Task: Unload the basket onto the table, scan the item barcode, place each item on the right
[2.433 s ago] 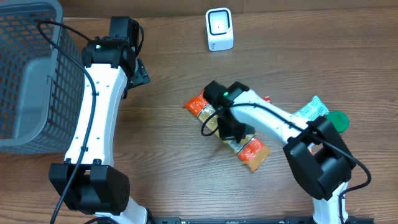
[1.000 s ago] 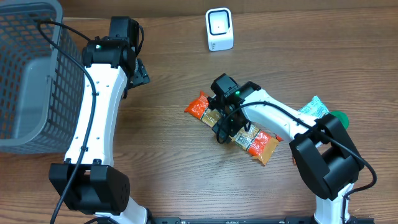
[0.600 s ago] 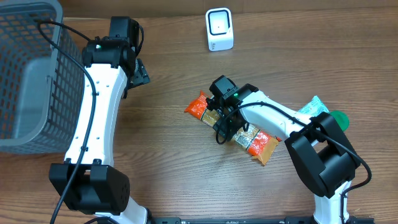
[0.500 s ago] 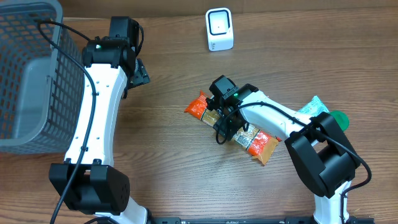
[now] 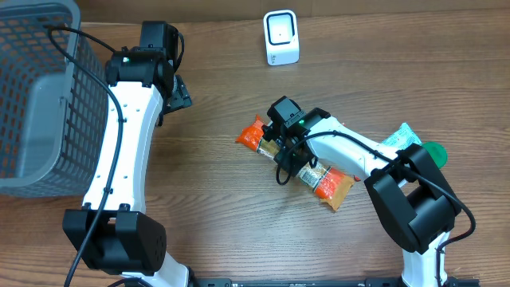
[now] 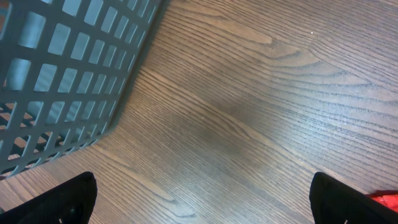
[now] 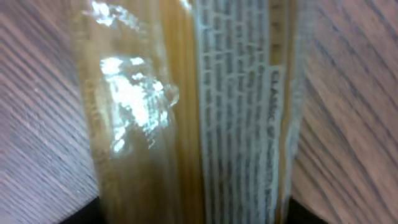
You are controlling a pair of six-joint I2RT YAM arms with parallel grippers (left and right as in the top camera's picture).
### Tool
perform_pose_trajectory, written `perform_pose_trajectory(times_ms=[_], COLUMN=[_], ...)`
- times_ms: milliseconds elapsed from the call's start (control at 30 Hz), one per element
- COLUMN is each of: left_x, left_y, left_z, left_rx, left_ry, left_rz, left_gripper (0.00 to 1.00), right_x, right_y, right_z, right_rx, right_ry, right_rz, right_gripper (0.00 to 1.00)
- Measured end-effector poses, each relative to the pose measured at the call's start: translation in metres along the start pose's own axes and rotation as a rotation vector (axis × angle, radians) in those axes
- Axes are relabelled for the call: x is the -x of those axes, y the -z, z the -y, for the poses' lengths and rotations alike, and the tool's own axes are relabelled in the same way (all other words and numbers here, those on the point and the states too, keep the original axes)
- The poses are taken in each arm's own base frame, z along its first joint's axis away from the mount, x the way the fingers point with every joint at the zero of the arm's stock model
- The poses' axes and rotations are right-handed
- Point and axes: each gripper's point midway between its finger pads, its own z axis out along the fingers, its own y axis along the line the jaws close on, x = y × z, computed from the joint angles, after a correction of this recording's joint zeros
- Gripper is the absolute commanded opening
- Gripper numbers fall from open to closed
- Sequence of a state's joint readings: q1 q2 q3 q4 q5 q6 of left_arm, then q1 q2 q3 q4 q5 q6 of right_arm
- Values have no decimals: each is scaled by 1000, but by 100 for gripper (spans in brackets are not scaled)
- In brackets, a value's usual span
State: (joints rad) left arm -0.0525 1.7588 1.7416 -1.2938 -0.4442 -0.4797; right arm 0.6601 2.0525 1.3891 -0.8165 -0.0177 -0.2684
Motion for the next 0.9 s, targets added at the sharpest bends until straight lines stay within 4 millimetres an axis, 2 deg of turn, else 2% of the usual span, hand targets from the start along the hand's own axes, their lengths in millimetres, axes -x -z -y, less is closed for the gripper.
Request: perform_pose_trajectory(times_ms=[133,233,500,567,633,700,900], left_x=[0,0,0,0,0,0,0], left_y=[0,0,0,0,0,0,0], left_z=[0,0,0,0,0,0,0], left_rx=[0,0,0,0,0,0,0], left_ry=[0,0,0,0,0,0,0], left_rz=[0,0,0,0,0,0,0], left_gripper=[100,100,100,100,100,100,100], right_x=[0,1,1,1,1,3,15], right_y=[0,0,1,1,0,0,-2], right_z=[0,0,-1,-1,-1,-2,3], right_rx=[1,1,3,3,4,3,-20], right_ry=[-1,0,-1,-1,4,6,8], right_rz=[1,2,3,4,2,11,55], right_gripper=[51,42,43,67,81,85,87])
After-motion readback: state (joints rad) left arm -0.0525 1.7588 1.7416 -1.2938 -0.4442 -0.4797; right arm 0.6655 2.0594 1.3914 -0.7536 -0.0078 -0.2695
